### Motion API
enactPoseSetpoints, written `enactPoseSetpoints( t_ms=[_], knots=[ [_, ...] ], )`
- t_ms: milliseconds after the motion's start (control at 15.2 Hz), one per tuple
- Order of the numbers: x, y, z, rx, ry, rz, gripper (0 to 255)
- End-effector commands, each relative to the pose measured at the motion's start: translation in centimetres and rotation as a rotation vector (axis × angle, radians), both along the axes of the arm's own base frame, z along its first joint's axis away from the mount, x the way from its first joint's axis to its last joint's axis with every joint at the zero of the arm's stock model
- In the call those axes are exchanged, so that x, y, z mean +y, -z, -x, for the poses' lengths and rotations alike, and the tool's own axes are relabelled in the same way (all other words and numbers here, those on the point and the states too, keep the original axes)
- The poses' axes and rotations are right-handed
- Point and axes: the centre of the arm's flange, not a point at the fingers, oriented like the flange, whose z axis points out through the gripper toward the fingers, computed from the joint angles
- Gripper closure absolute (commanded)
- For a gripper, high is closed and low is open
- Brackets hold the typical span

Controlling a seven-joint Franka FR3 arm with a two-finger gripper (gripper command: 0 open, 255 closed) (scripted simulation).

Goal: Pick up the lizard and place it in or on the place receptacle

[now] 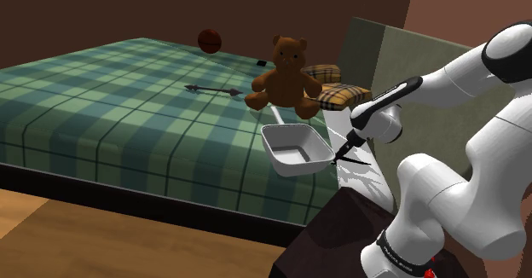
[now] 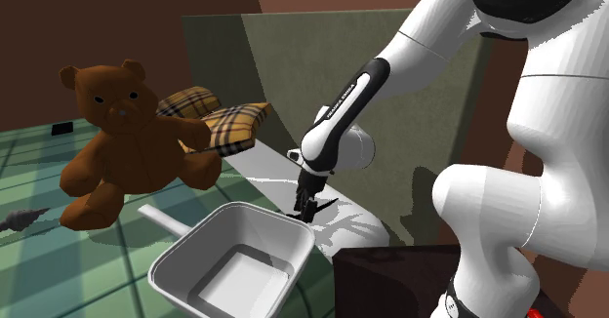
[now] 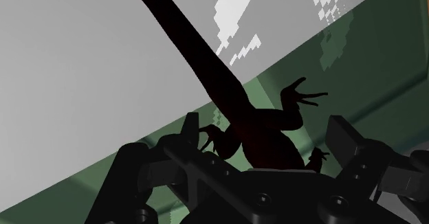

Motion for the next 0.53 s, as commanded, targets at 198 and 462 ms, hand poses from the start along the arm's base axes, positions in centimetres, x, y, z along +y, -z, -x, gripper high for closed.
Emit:
enactPoseSetpoints(
  t_ms=[198,462],
  knots=[
    [0.0,0.0,0.0,0.0,0.0,0.0,255],
    [0.0,0.0,0.0,0.0,0.0,0.0,255]
  ],
)
